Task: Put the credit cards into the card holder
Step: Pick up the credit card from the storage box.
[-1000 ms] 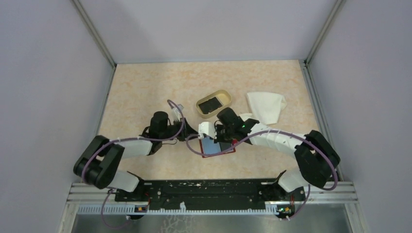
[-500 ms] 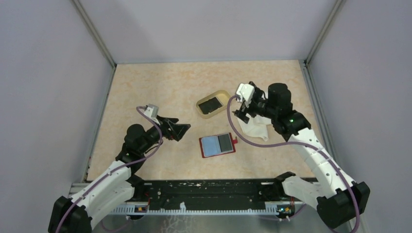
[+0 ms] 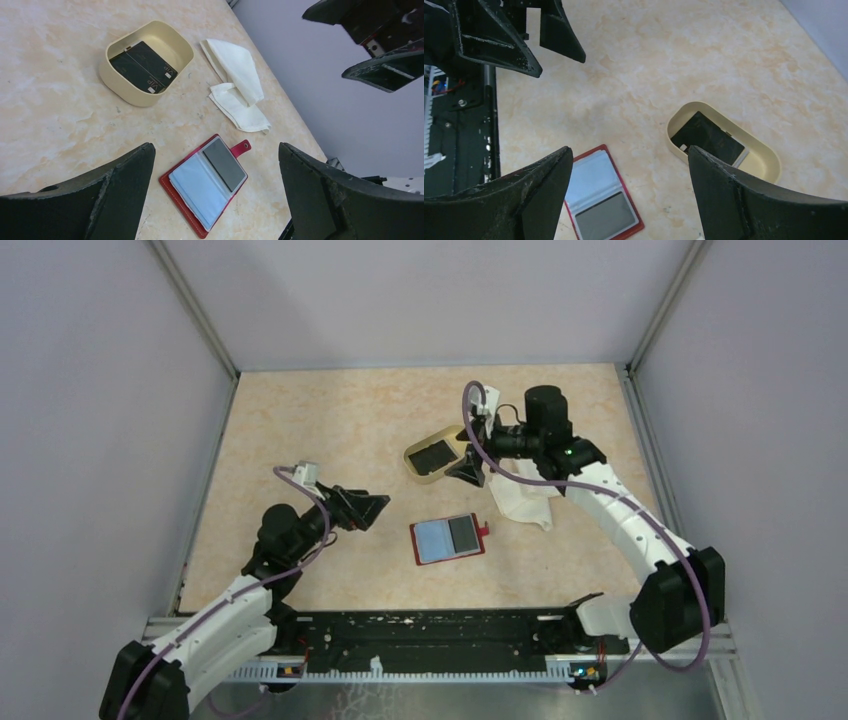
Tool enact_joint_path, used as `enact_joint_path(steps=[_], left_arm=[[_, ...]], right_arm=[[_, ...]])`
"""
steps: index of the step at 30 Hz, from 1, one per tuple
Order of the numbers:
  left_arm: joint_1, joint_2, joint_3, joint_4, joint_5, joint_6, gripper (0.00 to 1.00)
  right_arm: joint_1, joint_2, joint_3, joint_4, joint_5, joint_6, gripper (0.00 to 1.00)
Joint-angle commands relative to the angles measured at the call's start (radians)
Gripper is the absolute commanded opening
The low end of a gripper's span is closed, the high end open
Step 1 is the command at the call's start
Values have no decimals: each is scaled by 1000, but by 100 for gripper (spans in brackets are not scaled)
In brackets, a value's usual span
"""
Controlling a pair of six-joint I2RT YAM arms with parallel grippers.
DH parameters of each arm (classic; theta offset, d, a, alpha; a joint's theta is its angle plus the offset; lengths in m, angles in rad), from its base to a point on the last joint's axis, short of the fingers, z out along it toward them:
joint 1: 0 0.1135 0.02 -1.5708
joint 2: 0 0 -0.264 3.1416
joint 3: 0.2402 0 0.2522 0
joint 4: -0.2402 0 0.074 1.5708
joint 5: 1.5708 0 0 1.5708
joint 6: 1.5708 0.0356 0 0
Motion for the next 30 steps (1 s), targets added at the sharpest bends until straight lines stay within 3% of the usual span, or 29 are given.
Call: enact_joint_path(steps=[1,11,18,22,26,30], left_arm=[[4,-22,26,74,-31,-57,99],[4,106,-41,241,-39,-222,99],[4,338,51,303,-105,-304,98],[3,466,159,199,-162,-358,96],[-7,552,282,-29,-289,-428,95],[-41,650,371,-152,-383,-443,88]], right_arm=[[-1,27,34,80,-114,90,84],[-3,25,-36,123,-61,120,85],[-3,198,126,-8,-94,115,85],[-3,377,317,-164,-126,86,98],[-3,483,415,-172,-31,132,98],[-5,528,433,-139,104,146,98]])
